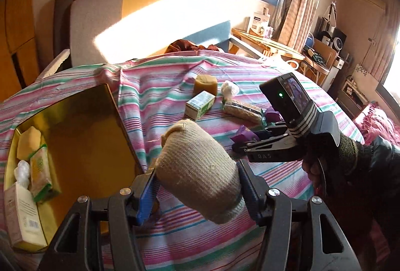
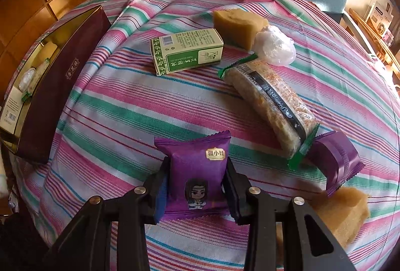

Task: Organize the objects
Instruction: 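Carry the white sock into the gold tray and open the left tool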

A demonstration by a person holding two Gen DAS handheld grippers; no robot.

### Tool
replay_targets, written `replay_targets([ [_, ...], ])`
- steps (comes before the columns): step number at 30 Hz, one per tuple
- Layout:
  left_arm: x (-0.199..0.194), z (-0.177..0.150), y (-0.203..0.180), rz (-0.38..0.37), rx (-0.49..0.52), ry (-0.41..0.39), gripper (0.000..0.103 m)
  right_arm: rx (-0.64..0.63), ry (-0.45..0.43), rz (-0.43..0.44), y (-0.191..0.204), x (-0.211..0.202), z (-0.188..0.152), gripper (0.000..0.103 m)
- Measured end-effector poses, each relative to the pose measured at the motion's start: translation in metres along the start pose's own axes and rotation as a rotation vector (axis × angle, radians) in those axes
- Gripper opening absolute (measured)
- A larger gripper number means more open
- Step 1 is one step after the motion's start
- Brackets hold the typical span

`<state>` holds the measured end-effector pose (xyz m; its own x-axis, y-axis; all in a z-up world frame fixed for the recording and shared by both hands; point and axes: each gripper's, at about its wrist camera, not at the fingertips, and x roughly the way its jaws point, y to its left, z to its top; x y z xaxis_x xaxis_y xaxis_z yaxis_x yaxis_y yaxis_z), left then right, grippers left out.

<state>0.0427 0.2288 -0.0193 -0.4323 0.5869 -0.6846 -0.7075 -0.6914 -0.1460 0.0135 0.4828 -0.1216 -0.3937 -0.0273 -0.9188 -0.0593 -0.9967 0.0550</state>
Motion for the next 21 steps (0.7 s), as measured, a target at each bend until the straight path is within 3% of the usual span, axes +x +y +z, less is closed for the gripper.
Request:
replay_targets([
  [5, -0.015, 0.002, 0.023, 0.046, -0.040, -0.023, 0.061, -0.006, -0.005, -0.010, 0.027, 0.005, -0.007, 0.039],
  [12, -0.029, -0.004, 0.062, 0.092, -0.121, -0.029, 0.061, -0.024, -0.012, -0.022, 0.028, 0.005, -0.010, 0.039],
  [21, -0.051, -0.032, 0.154, 0.247, -0.267, -0.007, 0.061, -0.046, -0.016, -0.037, 0.030, 0.005, -0.009, 0.039],
])
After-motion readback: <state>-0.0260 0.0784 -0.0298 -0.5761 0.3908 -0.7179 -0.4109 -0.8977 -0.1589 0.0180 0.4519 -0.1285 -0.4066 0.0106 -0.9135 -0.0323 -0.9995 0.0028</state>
